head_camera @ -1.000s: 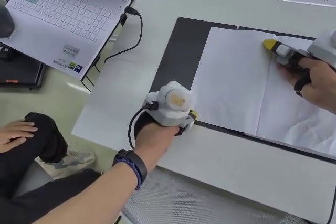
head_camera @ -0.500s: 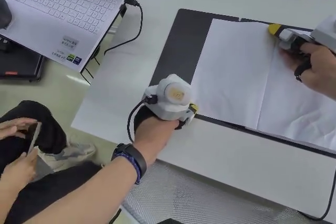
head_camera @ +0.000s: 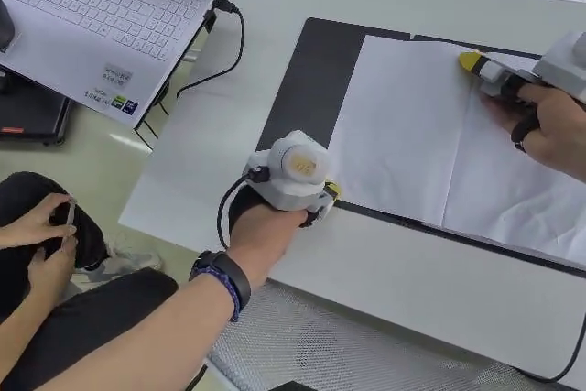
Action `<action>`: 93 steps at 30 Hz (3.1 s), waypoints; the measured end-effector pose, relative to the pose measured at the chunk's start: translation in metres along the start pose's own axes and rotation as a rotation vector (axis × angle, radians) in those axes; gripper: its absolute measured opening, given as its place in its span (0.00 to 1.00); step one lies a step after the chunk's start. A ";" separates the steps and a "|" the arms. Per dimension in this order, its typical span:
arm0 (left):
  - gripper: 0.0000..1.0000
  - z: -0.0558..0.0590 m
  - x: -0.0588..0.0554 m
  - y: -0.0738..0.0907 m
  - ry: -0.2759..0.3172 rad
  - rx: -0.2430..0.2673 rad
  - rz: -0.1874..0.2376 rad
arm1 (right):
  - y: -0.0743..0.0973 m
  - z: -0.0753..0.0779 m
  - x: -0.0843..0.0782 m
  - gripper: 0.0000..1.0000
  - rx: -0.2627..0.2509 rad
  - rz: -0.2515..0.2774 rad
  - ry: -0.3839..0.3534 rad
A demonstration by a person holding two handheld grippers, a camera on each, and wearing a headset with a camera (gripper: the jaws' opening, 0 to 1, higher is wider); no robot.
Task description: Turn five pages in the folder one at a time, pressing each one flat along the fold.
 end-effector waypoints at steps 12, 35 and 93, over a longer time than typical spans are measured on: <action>0.00 -0.001 -0.001 -0.001 -0.001 -0.003 0.000 | 0.021 -0.023 -0.024 0.00 0.025 -0.023 0.027; 0.00 0.000 0.001 0.001 0.023 -0.017 0.011 | 0.053 -0.041 -0.061 0.00 0.077 -0.086 0.105; 0.00 0.002 0.000 -0.002 0.006 -0.025 0.022 | 0.131 -0.095 -0.168 0.00 0.188 -0.264 0.142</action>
Point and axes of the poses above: the centre of the closed fingertips' face, and the gripper's own axes: y roughly backward along the fingers, z roughly to its right, x roughly out of its top, the point moved 4 cm from there along y, roughly backward along the fingers, and after that the axes turned 1 degree about -z, right-handed, at the moved point
